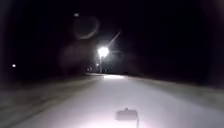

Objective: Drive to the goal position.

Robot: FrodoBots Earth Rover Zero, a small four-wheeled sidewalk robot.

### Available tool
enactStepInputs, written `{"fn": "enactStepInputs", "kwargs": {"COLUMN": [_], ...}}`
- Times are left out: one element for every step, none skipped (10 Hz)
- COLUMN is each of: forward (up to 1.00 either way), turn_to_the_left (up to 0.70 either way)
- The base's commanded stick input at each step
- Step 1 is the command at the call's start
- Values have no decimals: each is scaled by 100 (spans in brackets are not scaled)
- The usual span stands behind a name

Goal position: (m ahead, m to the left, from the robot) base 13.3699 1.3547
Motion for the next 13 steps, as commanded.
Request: {"fn": "enactStepInputs", "kwargs": {"forward": [45, 45, 46, 69, 61, 60, 60, 60, 60, 60, 60, 60, 60], "turn_to_the_left": [0, 0, 0, 0, 0, 0, 0, 0, 0, 0, 0, 0, 0]}}
